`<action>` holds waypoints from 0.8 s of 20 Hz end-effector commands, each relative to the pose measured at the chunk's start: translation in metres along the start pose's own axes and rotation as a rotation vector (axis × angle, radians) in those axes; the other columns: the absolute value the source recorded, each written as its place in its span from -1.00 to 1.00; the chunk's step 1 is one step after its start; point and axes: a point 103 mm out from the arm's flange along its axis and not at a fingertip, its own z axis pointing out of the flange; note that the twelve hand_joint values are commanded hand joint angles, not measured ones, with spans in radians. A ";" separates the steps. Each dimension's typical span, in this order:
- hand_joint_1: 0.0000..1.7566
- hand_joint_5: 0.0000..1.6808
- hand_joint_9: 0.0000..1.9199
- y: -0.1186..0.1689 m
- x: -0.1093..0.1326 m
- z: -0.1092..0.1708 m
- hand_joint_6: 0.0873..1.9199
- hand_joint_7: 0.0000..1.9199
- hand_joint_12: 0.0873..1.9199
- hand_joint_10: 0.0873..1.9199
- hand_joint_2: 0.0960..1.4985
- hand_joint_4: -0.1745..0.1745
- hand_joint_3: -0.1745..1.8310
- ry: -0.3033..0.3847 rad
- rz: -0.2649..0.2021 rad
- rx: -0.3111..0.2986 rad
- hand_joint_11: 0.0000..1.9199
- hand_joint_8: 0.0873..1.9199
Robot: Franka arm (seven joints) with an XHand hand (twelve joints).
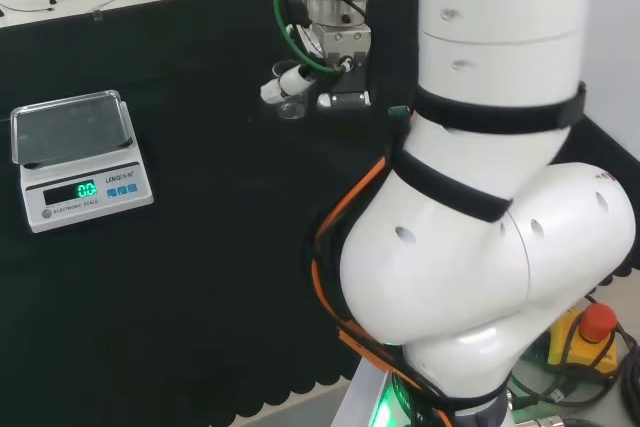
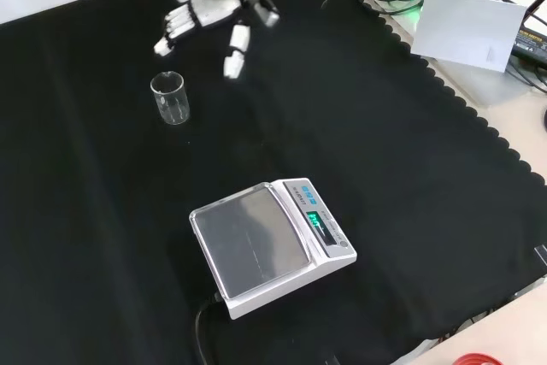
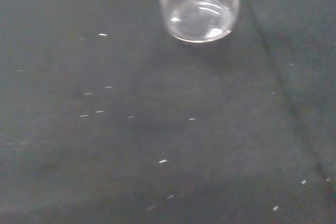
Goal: Pick up the beaker.
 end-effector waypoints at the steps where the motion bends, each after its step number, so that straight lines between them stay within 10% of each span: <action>1: -0.32 -0.98 -0.89 0.077 -0.068 0.022 -1.00 -0.96 0.50 -0.12 -0.14 0.19 -0.69 0.025 0.105 0.042 -1.00 -0.32; 7: -0.32 -0.98 -0.89 0.089 -0.077 -0.022 -1.00 -0.96 0.49 -0.12 -0.15 0.20 -0.69 0.004 0.097 -0.007 -1.00 -0.33; 16: -0.37 -0.98 -0.89 0.094 -0.025 0.008 -1.00 -0.94 0.49 -0.11 -0.16 0.23 -0.70 0.048 -0.047 0.132 -1.00 -0.32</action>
